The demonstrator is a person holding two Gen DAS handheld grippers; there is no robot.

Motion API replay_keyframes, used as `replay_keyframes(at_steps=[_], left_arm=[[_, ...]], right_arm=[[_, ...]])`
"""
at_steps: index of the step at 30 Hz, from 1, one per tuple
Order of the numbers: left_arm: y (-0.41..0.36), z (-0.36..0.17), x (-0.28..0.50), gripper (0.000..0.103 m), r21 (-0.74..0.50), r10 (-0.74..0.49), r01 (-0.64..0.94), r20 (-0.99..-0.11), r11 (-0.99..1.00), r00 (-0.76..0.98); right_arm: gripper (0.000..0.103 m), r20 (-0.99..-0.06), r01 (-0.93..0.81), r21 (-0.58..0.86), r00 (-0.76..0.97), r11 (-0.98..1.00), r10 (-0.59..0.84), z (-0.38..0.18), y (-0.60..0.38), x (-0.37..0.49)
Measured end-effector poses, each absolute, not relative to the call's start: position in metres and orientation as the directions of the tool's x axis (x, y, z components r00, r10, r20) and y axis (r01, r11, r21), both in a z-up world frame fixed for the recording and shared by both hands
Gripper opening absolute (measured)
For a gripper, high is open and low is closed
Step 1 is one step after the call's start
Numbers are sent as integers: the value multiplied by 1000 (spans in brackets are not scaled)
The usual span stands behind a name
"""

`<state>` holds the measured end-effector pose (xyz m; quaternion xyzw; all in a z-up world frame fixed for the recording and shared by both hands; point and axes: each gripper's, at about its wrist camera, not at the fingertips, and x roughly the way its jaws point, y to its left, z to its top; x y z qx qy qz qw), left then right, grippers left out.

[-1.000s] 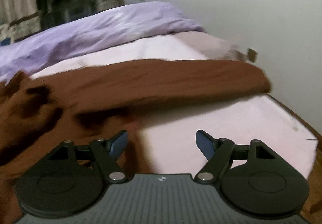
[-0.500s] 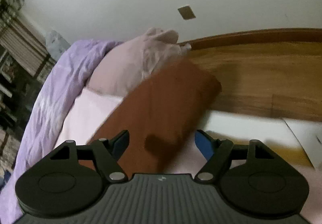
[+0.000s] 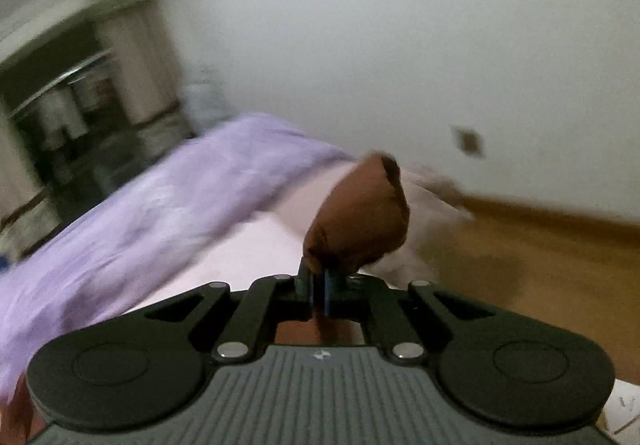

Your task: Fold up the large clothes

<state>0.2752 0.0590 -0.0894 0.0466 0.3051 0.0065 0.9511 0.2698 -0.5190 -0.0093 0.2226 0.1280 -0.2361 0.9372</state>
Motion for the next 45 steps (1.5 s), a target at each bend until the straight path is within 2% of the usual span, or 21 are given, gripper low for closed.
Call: replay_keyframes(at_steps=[3, 6, 12, 17, 22, 25, 28, 33, 38, 43, 45], left_arm=[[53, -89, 278, 81, 150, 84, 4, -578, 989, 812], [53, -86, 284, 81, 163, 108, -17, -574, 987, 812], [61, -77, 297, 81, 171, 167, -83, -566, 982, 807], [78, -80, 310, 81, 128, 157, -100, -594, 987, 789], [80, -73, 319, 81, 103, 125, -80, -582, 991, 803], [82, -76, 321, 81, 70, 90, -60, -586, 996, 805], [81, -88, 324, 81, 69, 87, -57, -605, 996, 791], [79, -102, 331, 84, 75, 92, -58, -613, 996, 785], [83, -103, 331, 86, 54, 84, -65, -610, 996, 788], [86, -105, 332, 88, 47, 87, -74, -612, 996, 786], [86, -104, 331, 88, 51, 90, -74, -608, 996, 789]], right_arm=[[5, -301, 374, 244, 906, 895, -297, 7, -441, 275], [4, -303, 271, 184, 930, 945, -208, 10, -365, 282], [4, -345, 83, 251, 939, 965, 9, 5, -245, 296], [4, -328, 17, 238, 942, 971, 63, 6, -167, 304], [4, -290, -28, 259, 951, 966, 105, 8, -112, 300], [4, -270, -65, 241, 954, 968, 131, 4, -86, 306], [4, -315, -74, 256, 936, 964, 155, -14, -65, 318], [5, -390, -57, 396, 893, 917, 224, -48, -55, 319], [5, -351, -82, 374, 909, 924, 223, -43, -52, 315], [7, -451, -58, 432, 850, 900, 271, -69, -43, 337], [7, -403, -79, 450, 871, 890, 281, -55, -44, 329]])
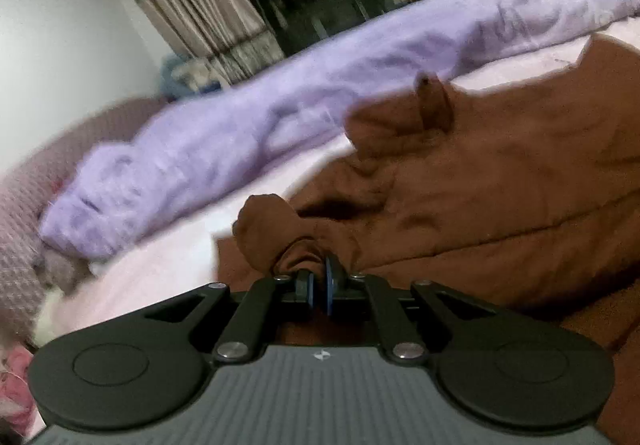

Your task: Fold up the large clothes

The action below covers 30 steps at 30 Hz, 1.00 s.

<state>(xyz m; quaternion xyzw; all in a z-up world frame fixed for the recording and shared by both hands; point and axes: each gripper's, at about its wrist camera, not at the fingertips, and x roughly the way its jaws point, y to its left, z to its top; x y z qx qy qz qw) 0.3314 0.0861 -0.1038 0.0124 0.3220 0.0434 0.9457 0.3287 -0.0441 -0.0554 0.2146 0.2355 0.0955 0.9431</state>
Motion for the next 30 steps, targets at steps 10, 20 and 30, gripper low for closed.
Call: replay_keyframes(at_steps=[10, 20, 30], left_arm=[[85, -107, 330, 90, 57, 98, -80, -606, 995, 790], [76, -94, 318, 88, 89, 129, -94, -588, 992, 799], [71, -47, 298, 88, -62, 45, -87, -497, 994, 867]], right_arm=[[18, -554, -29, 380, 794, 925, 252, -85, -35, 342], [87, -387, -198, 472, 829, 859, 404, -18, -64, 291], [16, -577, 86, 343, 805, 936, 138, -50, -123, 326]])
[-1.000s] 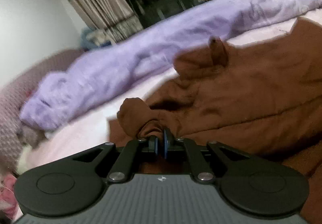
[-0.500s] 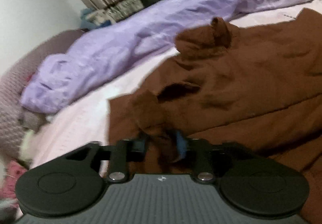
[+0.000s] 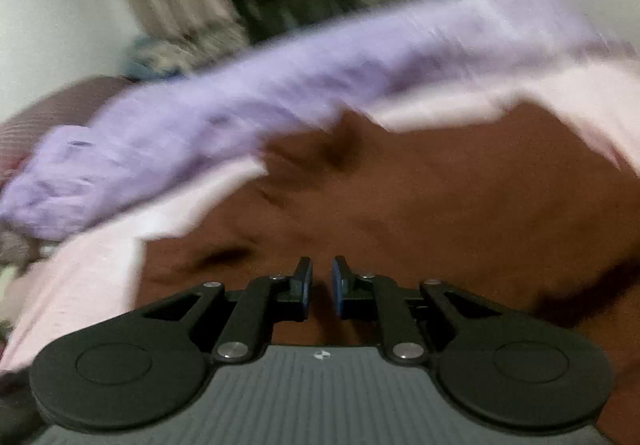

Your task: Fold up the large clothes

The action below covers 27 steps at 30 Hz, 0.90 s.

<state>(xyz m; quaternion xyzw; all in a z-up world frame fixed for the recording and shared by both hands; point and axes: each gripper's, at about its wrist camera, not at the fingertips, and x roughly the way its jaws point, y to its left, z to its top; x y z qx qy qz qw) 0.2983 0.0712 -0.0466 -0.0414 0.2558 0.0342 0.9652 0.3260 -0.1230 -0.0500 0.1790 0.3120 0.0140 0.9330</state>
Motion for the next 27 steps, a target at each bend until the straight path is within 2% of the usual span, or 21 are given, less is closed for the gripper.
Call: replay_keyframes(at_steps=[1, 2, 5, 7, 8, 11, 13, 15, 18, 21, 24, 27], left_arm=[[65, -45, 305, 88, -53, 43, -80, -497, 995, 866], [57, -45, 314, 88, -33, 49, -75, -498, 997, 866], [36, -60, 345, 88, 76, 118, -92, -498, 993, 859], [33, -86, 370, 91, 177, 191, -107, -571, 978, 798], [38, -92, 376, 91, 166, 170, -86, -603, 982, 779], [57, -74, 375, 90, 49, 115, -107, -598, 993, 793], [59, -55, 377, 90, 43, 118, -113, -557, 993, 822], [56, -43, 385, 89, 59, 118, -102, -509, 993, 853], [56, -48, 401, 89, 91, 144, -114, -483, 989, 864], [57, -81, 422, 91, 119, 175, -130, -569, 984, 804], [64, -99, 423, 96, 96, 168, -138, -552, 986, 817], [61, -99, 427, 96, 124, 201, -160, -545, 979, 814]], right_arm=[[10, -626, 129, 390, 763, 912, 160, -69, -130, 336], [0, -627, 143, 425, 759, 894, 177, -82, -135, 341], [0, -611, 125, 440, 768, 889, 194, -77, -140, 339], [1, -594, 93, 472, 768, 877, 238, -64, -149, 338], [3, -583, 73, 468, 774, 881, 246, -57, -154, 337], [4, -539, 89, 382, 830, 920, 144, -37, -179, 333], [5, -512, 214, 397, 859, 892, 21, -25, -207, 338], [5, -466, 231, 429, 885, 873, -5, -19, -231, 347], [3, -516, 270, 368, 855, 890, -46, -32, -257, 379], [0, -608, 321, 364, 793, 874, -38, -76, -286, 410], [0, -571, 284, 411, 821, 866, 2, -94, -303, 404], [2, -601, 307, 387, 799, 869, -15, -78, -299, 406]])
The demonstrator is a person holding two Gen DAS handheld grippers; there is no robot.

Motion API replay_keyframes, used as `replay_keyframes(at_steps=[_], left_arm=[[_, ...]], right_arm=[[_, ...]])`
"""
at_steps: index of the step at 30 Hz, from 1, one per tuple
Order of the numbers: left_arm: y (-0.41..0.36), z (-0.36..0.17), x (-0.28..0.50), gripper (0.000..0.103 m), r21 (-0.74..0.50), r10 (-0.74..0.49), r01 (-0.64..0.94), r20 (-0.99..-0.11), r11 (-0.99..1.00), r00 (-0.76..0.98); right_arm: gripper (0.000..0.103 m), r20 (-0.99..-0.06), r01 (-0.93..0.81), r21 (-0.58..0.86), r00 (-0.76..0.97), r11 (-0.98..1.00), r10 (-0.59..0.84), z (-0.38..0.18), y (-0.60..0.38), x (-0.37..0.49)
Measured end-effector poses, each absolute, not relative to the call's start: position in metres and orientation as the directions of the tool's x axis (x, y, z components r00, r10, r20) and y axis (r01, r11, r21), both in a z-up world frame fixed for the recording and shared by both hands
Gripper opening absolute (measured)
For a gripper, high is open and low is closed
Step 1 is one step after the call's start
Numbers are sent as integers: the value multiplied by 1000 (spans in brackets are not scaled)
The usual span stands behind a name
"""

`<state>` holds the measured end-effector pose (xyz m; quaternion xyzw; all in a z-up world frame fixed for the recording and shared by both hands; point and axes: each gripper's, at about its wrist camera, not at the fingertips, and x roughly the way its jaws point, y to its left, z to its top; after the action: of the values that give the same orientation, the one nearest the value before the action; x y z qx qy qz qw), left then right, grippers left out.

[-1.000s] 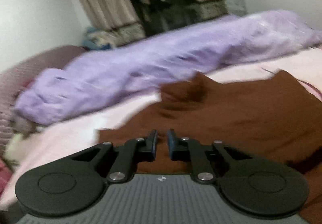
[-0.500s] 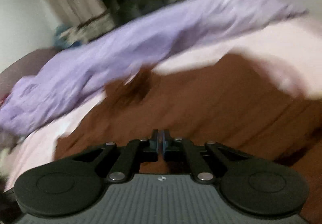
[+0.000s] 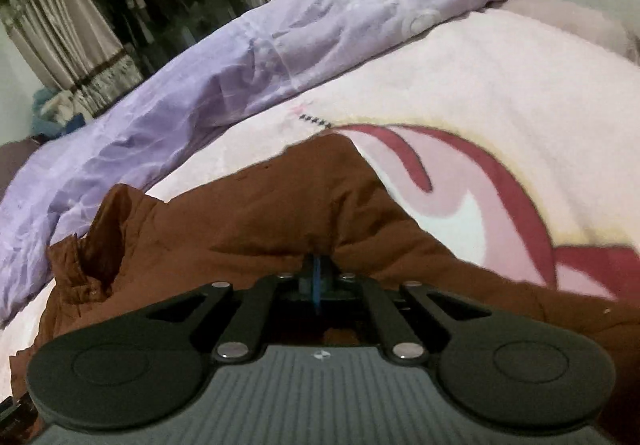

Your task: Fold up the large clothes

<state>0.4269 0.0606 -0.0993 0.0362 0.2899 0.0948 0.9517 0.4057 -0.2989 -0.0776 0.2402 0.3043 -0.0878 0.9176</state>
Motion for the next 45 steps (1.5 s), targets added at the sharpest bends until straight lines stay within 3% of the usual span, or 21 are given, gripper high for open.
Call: replay_keyframes(at_steps=[4, 8, 10, 19, 21, 23, 28, 31, 34, 36, 38, 40, 43, 45], left_arm=[[57, -102, 430, 96, 143, 218, -167, -529, 976, 820], [69, -102, 435, 97, 72, 171, -158, -558, 985, 812], [73, -103, 436, 98, 35, 149, -157, -571, 987, 807], [72, -100, 435, 98, 46, 158, -160, -568, 986, 808], [69, -86, 426, 94, 89, 178, -155, -578, 984, 796], [62, -58, 397, 95, 111, 178, -140, -532, 984, 828], [40, -30, 336, 96, 110, 124, -78, -517, 991, 847], [27, -51, 329, 96, 208, 155, -51, -523, 977, 838], [35, -78, 343, 100, 242, 197, -75, -534, 967, 823], [48, -100, 358, 103, 178, 168, -71, -624, 982, 763], [62, -101, 360, 103, 77, 125, -99, -644, 992, 755], [69, -97, 361, 103, 27, 98, -107, -658, 994, 746], [68, -81, 343, 103, 63, 132, -119, -645, 991, 752], [64, -66, 322, 103, 117, 180, -137, -614, 984, 769]], right_arm=[[8, -572, 298, 324, 818, 898, -66, -60, -291, 413], [7, -512, 319, 142, 834, 937, -206, -75, -294, 423], [7, -527, 323, 177, 829, 930, -188, -98, -302, 427], [12, -498, 333, 91, 832, 939, -247, -84, -287, 422], [12, -476, 315, 123, 851, 941, -223, -65, -283, 401], [12, -435, 253, 152, 885, 955, -165, -41, -273, 365], [15, -397, 134, 81, 913, 988, -91, -24, -230, 289], [15, -419, 115, 129, 907, 985, -51, -39, -227, 282], [15, -468, 180, 108, 877, 978, -110, -50, -246, 311], [15, -543, 246, 67, 822, 967, -172, -63, -266, 336], [15, -621, 241, 84, 771, 967, -138, -87, -287, 359], [15, -592, 206, 91, 798, 974, -113, -91, -292, 359], [19, -605, 191, 57, 787, 980, -118, -74, -285, 349], [29, -593, 173, 80, 800, 982, -93, -62, -283, 331]])
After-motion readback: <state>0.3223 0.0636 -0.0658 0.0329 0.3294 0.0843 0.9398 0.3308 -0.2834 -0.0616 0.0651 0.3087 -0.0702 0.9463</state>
